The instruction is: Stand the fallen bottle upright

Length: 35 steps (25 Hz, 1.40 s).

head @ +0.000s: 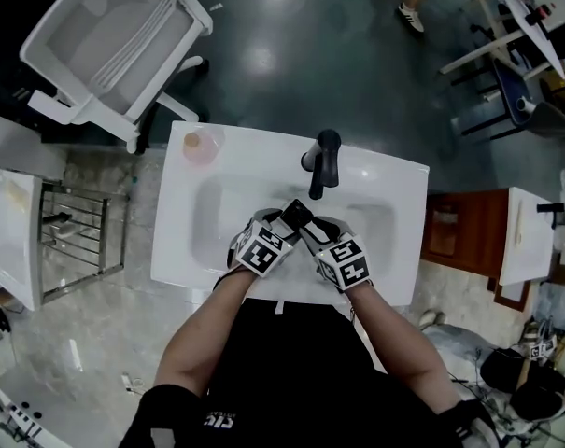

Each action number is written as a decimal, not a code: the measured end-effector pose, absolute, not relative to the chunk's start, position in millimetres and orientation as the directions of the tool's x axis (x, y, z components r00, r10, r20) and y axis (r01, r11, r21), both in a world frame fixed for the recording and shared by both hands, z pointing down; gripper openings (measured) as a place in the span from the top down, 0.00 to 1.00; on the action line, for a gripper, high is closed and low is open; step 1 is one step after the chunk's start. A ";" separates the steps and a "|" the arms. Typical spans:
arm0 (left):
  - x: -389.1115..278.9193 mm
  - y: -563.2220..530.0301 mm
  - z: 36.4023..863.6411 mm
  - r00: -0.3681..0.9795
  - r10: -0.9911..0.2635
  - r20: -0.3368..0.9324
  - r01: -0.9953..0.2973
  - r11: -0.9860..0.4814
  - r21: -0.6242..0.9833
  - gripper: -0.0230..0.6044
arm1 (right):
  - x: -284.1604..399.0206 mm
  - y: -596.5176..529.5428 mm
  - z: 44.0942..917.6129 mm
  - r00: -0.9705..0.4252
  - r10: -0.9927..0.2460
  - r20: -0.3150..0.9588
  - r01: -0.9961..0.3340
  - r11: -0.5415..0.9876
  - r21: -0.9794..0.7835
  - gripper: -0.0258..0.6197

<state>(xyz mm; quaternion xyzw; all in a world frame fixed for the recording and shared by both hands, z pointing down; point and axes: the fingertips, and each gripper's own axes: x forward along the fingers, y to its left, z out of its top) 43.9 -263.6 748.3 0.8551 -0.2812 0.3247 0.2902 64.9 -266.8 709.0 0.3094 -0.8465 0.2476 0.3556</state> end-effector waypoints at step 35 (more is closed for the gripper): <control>51.5 -195.1 502.9 0.443 -0.765 0.467 -0.890 -0.440 0.121 0.82 | 219.6 -201.1 461.7 -0.718 -0.620 0.317 -0.690 0.692 -0.211 0.94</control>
